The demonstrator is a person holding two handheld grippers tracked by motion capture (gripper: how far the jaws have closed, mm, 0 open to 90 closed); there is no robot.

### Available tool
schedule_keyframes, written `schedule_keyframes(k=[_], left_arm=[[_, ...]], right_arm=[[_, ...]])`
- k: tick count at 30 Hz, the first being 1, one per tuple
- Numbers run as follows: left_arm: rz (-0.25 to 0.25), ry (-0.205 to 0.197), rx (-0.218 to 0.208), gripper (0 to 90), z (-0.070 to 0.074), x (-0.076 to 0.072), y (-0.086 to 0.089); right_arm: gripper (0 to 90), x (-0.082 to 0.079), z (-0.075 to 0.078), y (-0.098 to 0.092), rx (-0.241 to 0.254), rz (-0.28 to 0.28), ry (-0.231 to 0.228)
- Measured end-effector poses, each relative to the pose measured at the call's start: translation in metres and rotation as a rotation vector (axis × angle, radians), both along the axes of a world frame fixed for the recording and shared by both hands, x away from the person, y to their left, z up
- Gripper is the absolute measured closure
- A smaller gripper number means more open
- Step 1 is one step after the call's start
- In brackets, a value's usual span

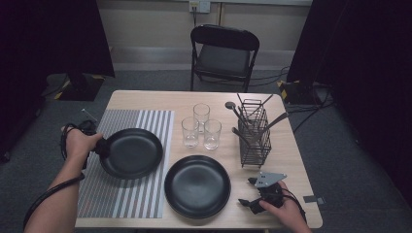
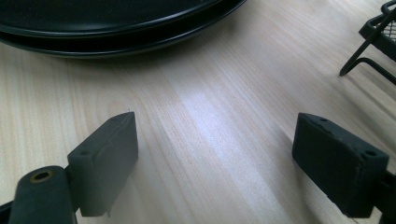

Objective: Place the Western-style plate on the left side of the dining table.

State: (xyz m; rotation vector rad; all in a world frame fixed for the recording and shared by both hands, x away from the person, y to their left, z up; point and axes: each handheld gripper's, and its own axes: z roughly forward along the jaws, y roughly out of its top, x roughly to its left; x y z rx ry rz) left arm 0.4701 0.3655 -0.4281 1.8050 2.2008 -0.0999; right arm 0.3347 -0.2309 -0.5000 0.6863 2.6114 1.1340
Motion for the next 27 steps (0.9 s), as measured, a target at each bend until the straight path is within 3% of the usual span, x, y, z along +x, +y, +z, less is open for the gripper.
schedule_keyframes(k=[3, 4, 6, 8, 9, 10, 11, 13, 15, 17, 20, 23, 25, 27], left_arm=[[0.004, -0.001, 0.001, 71.0, -0.002, 0.000, 0.000], [-0.013, 0.002, 0.025, 71.0, -0.002, 0.000, 0.002], [-0.015, 0.005, 0.028, 71.0, -0.003, 0.000, 0.002], [0.008, -0.003, 0.017, 71.2, -0.005, -0.001, 0.000], [-0.025, 0.011, 0.012, 71.1, -0.005, -0.001, 0.003], [-0.015, 0.005, 0.023, 71.3, -0.006, -0.001, 0.002], [-0.038, 0.012, 0.049, 71.6, -0.006, -0.001, 0.003], [-0.038, 0.014, 0.057, 72.3, -0.008, -0.001, 0.004], [-0.014, 0.015, 0.075, 73.1, -0.010, -0.002, 0.003], [-0.006, 0.003, 0.039, 71.3, -0.009, -0.002, 0.006], [-0.047, -0.001, 0.059, 69.2, -0.003, -0.003, 0.008], [-0.040, -0.015, 0.072, 67.7, 0.000, -0.003, 0.006], [-0.048, -0.038, 0.027, 67.0, 0.003, -0.004, 0.006], [-0.078, -0.048, 0.021, 64.9, 0.008, -0.004, 0.003]], right_arm=[[13.7, 0.000, 0.000, 0.000, 0.000, 0.000, 0.000], [13.7, 0.000, 0.000, 0.000, 0.000, 0.000, 0.000], [13.7, 0.000, 0.000, 0.000, 0.000, 0.000, 0.000], [13.8, 0.000, 0.000, 0.000, 0.000, 0.000, 0.000], [13.8, 0.000, 0.000, 0.000, 0.000, 0.000, 0.000], [13.7, 0.000, 0.000, 0.000, 0.000, 0.000, 0.000], [13.8, 0.000, 0.000, 0.000, 0.000, 0.000, 0.000], [13.7, 0.000, 0.000, 0.000, 0.000, -0.001, 0.000], [13.8, 0.000, 0.000, 0.000, 0.000, -0.001, 0.000], [13.7, 0.000, 0.000, 0.000, 0.000, -0.001, 0.000], [13.7, 0.000, 0.000, 0.000, 0.000, -0.002, 0.000], [13.7, 0.000, 0.000, 0.000, 0.000, -0.002, 0.000], [13.7, 0.000, 0.000, 0.000, 0.000, -0.002, 0.000], [13.7, 0.000, 0.000, 0.000, 0.000, -0.002, 0.000]])
